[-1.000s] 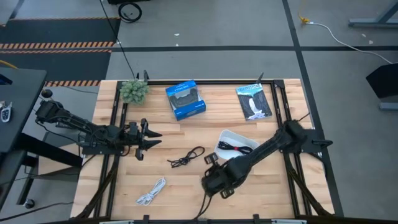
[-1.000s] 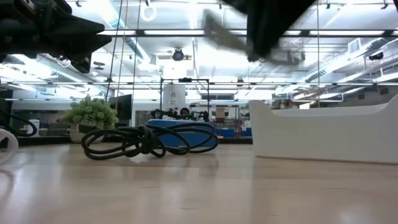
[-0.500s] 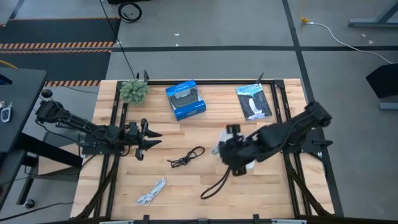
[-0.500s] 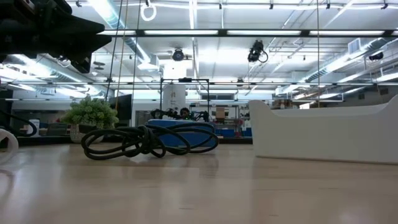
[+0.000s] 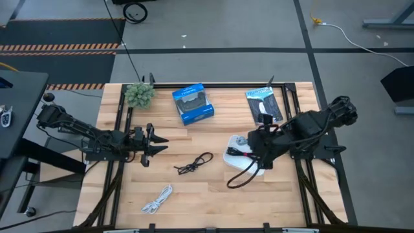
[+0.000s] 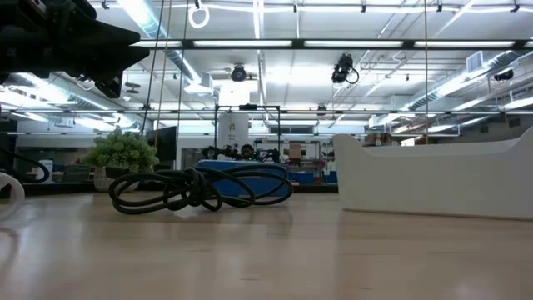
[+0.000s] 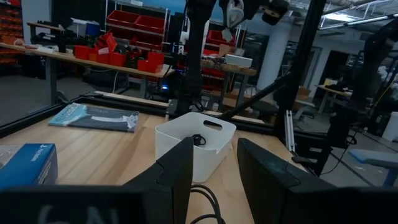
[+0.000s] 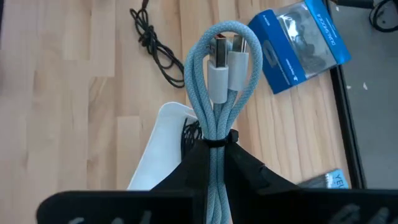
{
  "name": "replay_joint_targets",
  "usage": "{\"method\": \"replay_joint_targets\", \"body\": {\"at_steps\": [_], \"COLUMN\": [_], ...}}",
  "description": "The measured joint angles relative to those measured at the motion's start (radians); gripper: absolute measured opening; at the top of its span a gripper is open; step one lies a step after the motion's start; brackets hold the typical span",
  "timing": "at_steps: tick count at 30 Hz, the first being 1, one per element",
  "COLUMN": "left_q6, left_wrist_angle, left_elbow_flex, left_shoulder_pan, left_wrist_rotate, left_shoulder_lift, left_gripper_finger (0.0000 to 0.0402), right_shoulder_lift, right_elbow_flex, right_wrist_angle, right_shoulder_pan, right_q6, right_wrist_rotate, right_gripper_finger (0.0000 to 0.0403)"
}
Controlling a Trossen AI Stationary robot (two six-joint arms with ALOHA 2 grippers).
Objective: Pick and place USB-C Cables
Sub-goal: Put the light blue charger cable into the white bin
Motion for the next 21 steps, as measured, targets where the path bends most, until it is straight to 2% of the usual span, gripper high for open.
{"method": "replay_joint_targets", "body": {"at_steps": [9, 18, 21], "left_q6": [0.0, 0.0, 0.0], "left_wrist_angle": [0.0, 0.0, 0.0], "left_elbow_flex": [0.0, 0.0, 0.0], "left_shoulder_pan": [0.0, 0.0, 0.0], "left_wrist_rotate": [0.0, 0.0, 0.0], "left_shoulder_lift": [0.0, 0.0, 0.0], "left_gripper_finger": [0.0133, 0.0133, 0.0133], "right_shoulder_lift": [-0.099, -0.173, -0.181], "right_elbow_flex": [0.0, 0.0, -0.001], "right_wrist_angle": [0.015, 0.031, 0.032], "right_shoulder_pan": [0.008, 0.092, 0.12], "right_q6": [0.02, 0.052, 0.071], "right_wrist_rotate": [-0.008, 0.128, 0.141], "right_gripper_finger": [0.0039, 0.004, 0.004]}}
